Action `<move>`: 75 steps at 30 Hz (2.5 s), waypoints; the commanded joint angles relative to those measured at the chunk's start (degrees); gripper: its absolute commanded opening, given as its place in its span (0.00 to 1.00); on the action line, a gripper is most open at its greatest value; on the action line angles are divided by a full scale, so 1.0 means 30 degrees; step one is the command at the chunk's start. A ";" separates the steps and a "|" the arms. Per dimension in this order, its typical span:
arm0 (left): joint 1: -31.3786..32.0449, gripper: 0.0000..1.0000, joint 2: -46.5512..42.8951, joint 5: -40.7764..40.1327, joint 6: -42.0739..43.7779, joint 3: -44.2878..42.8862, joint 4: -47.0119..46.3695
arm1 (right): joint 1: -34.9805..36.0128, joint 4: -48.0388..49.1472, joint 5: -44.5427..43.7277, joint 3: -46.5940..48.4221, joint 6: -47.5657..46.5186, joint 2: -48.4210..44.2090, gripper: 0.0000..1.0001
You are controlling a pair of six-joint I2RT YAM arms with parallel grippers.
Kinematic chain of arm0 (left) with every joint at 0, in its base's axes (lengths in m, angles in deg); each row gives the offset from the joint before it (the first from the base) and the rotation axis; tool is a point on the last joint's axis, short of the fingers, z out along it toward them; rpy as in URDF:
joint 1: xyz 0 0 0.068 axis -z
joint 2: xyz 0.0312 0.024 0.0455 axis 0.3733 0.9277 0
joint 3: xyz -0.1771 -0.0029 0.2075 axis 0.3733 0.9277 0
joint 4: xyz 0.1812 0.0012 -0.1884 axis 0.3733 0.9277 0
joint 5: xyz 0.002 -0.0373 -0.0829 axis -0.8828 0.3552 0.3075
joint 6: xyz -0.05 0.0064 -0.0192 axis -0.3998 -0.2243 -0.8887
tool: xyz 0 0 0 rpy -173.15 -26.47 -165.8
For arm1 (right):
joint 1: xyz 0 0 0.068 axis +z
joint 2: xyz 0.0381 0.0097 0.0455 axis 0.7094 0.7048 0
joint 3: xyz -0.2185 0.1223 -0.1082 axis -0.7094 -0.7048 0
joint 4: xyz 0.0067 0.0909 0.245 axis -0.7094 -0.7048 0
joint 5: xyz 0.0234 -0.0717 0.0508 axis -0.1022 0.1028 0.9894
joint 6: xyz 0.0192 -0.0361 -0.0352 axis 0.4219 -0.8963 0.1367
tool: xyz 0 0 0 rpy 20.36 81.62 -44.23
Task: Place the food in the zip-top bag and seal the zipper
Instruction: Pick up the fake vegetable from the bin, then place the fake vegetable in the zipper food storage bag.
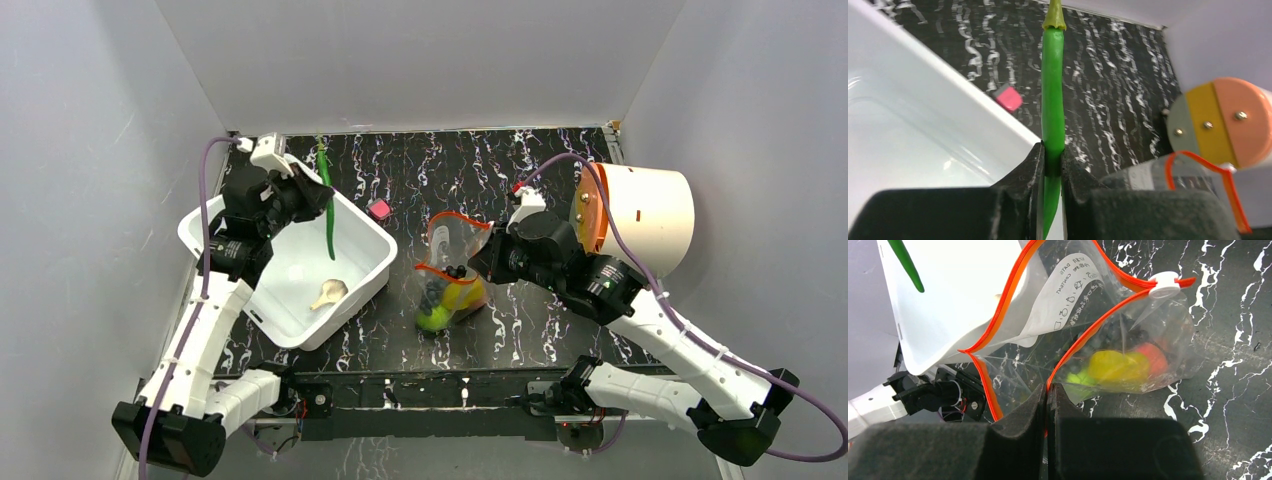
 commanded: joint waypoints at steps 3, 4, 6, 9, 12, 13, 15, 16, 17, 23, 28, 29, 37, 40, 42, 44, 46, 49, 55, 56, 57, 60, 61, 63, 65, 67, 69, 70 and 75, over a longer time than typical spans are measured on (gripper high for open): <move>0.2030 0.00 -0.0999 0.2281 -0.0553 -0.0441 -0.2246 | 0.0051 0.1182 0.0391 0.0643 0.0299 -0.0321 0.00; 0.2315 0.00 -0.0992 0.2669 -0.0581 -0.0372 -0.2482 | 0.0051 0.1170 0.0356 0.0652 0.0329 -0.0289 0.00; 0.2994 0.00 -0.1012 0.3074 -0.0856 -0.0102 -0.3398 | 0.0051 0.1166 0.0339 0.0708 0.0373 -0.0215 0.00; 0.4197 0.00 -0.1085 0.3398 -0.1303 0.0490 -0.4732 | 0.0051 0.1343 0.0670 0.0662 0.0522 -0.0088 0.00; 0.5678 0.00 -0.0933 0.3373 -0.1285 0.0654 -0.5779 | 0.0049 0.1569 0.0972 0.0553 0.0666 -0.0081 0.00; 0.5987 0.00 -0.0873 0.3384 -0.1142 0.0630 -0.6121 | 0.0051 0.1658 0.1022 0.0516 0.0668 -0.0120 0.00; 0.6889 0.00 -0.0504 0.3549 -0.0941 0.0568 -0.6895 | 0.0044 0.1889 0.1186 0.0465 0.0636 -0.0256 0.00; 0.7276 0.00 -0.0315 0.3652 -0.0897 0.0523 -0.7366 | 0.0050 0.2009 0.1283 0.0436 0.0628 -0.0365 0.00; 0.7599 0.00 -0.0123 0.3855 -0.0870 0.0492 -0.7828 | 0.0051 0.2116 0.1369 0.0399 0.0626 -0.0419 0.00; 0.9384 0.00 0.0956 0.4867 0.0069 0.0458 -1.0965 | 0.0051 0.1950 0.1276 0.0455 0.0425 -0.0590 0.00; 1.0065 0.00 0.2049 0.5031 0.0001 0.0290 -1.2811 | 0.0058 0.1959 0.1498 0.0311 0.0279 -0.0741 0.00; 1.0219 0.00 0.2187 0.4972 0.0052 0.0202 -1.2969 | 0.0052 0.1974 0.1509 0.0281 0.0235 -0.0792 0.00; 1.1759 0.00 0.3305 0.4632 0.0858 0.0325 -1.4780 | 0.0051 0.2077 0.1506 0.0012 0.0193 -0.0987 0.00; 1.2091 0.00 0.3600 0.4575 0.1537 0.0210 -1.4632 | 0.0051 0.2021 0.1340 -0.0017 0.0238 -0.1013 0.00; 1.2377 0.00 0.3706 0.4568 0.1788 -0.0029 -1.4592 | 0.0050 0.1965 0.1342 -0.0055 0.0167 -0.1044 0.00; 1.2540 0.00 0.3705 0.4463 0.1966 -0.0389 -1.4371 | 0.0051 0.1895 0.1271 -0.0169 0.0106 -0.1167 0.00; 1.2662 0.00 0.3591 0.4366 0.2206 -0.0754 -1.4079 | 0.0051 0.1890 0.1275 -0.0314 -0.0053 -0.1307 0.00; 1.2725 0.00 0.3120 0.3333 0.2446 -0.1092 -1.3361 | 0.0066 0.2122 0.1681 -0.0669 -0.0826 -0.1665 0.00; 1.2716 0.00 0.2373 0.2059 0.2828 -0.0915 -1.3091 | 0.0051 0.3641 0.2447 -0.1200 -0.3664 -0.2582 0.00; 1.2729 0.00 0.2392 0.2033 0.2815 -0.0856 -1.3191 | 0.0055 0.3839 0.2576 -0.1047 -0.4154 -0.2487 0.00; 1.2716 0.00 0.2398 0.2100 0.2835 -0.0761 -1.3354 | 0.0051 0.3937 0.2695 -0.0841 -0.4560 -0.2358 0.00; 1.2731 0.00 0.2501 0.1804 0.3031 -0.0134 -1.4140 | 0.0051 0.4391 0.3326 -0.0156 -0.5666 -0.1822 0.00; 1.2716 0.00 0.2529 0.1335 0.2895 0.0263 -1.4549 | 0.0055 0.4563 0.3437 -0.0001 -0.5877 -0.1714 0.00; 1.2716 0.00 0.2707 0.0941 0.2649 0.0730 -1.4975 | 0.0051 0.4841 0.3494 0.0128 -0.6071 -0.1597 0.00; 1.2756 0.00 0.2924 0.1080 0.2804 0.0847 -1.4629 | 0.0051 0.4829 0.3310 0.0133 -0.6057 -0.1553 0.00; 1.2814 0.00 0.2905 0.0984 0.2670 0.1193 -1.4486 | 0.0051 0.4702 0.3003 0.0004 -0.5830 -0.1613 0.00; 1.2910 0.00 0.2534 0.0768 0.2293 0.2268 -1.5213 | 0.0051 0.4705 0.2775 -0.0310 -0.5588 -0.1854 0.00; 1.2936 0.00 0.2332 0.0568 0.2052 0.2801 -1.5646 | 0.0047 0.4804 0.2756 -0.0526 -0.5468 -0.2008 0.00; 1.3214 0.00 0.1727 -0.0092 0.1636 0.4443 -1.6269 | 0.0051 0.5170 0.2428 -0.1016 -0.4922 -0.2452 0.00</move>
